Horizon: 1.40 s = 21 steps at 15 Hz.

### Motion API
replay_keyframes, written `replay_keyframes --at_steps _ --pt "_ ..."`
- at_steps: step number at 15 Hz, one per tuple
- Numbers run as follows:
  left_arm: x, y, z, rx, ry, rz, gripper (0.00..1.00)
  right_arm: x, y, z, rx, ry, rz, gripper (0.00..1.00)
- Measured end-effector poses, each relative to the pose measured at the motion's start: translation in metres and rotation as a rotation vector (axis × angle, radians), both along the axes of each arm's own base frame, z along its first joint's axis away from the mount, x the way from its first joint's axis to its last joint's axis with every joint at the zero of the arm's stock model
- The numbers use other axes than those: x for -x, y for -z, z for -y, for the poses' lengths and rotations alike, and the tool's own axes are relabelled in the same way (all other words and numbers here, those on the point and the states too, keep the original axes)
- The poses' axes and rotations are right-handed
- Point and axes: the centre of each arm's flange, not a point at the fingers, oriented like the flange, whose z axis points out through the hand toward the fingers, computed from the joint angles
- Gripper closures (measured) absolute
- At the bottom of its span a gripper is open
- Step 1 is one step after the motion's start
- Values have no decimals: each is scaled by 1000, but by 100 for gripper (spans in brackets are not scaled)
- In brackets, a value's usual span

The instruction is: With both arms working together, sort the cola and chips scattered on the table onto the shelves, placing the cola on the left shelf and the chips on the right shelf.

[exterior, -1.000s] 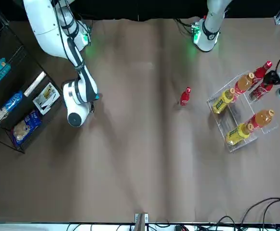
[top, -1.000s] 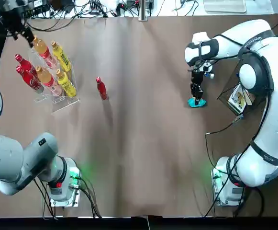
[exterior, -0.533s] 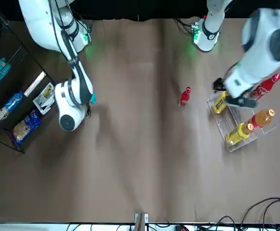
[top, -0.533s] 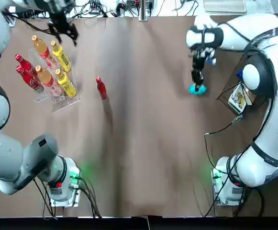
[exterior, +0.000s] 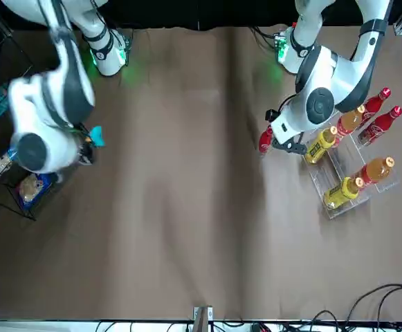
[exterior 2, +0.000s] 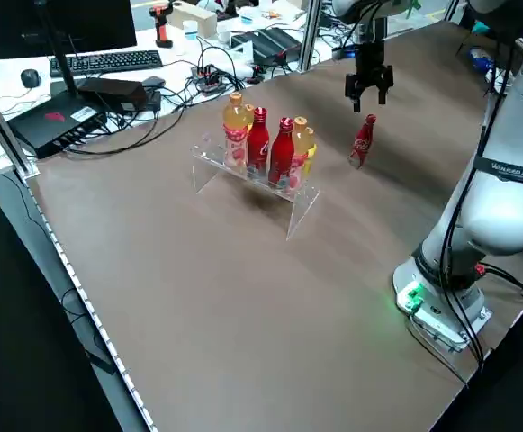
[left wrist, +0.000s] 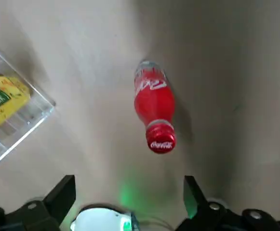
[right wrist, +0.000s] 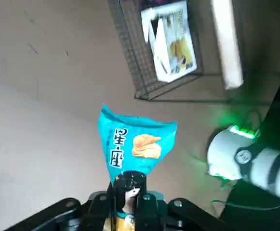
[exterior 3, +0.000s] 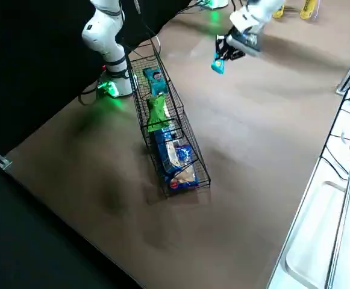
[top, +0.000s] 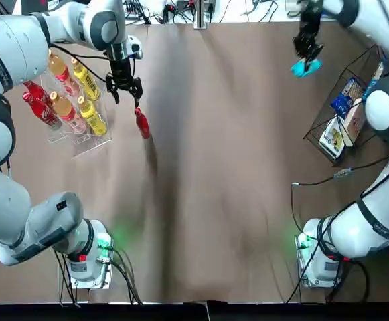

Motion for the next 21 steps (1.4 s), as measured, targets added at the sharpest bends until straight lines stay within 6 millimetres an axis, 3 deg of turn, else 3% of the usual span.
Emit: replay_keyframes --at_steps 3,4,6,8,11,16,17,19,20,21 --pt "7 7 3 -10 12 -24 4 12 -78 51 -84 -86 12 84" --pt "12 13 10 -14 12 -38 6 28 -124 88 -143 -146 48 84" --pt "16 22 22 -23 0 -52 14 48 -156 125 -176 -196 61 84" --pt "19 33 33 -36 -10 -52 15 66 -173 156 -194 -229 28 84" --pt "20 49 40 -57 2 -55 19 81 -172 185 -231 -223 -19 84" --pt "18 60 37 -58 5 -74 27 89 -144 215 -284 -207 -82 84" --pt "18 60 37 -59 4 -74 35 92 -139 228 -310 -220 -92 84" --pt "18 60 37 -62 -4 -74 38 101 -134 255 -358 -230 -105 84" --pt "18 60 37 -65 -6 -73 46 105 -133 264 -374 -230 -110 84" --pt "18 60 37 -68 -5 -70 47 107 -132 269 -385 -229 -116 84"
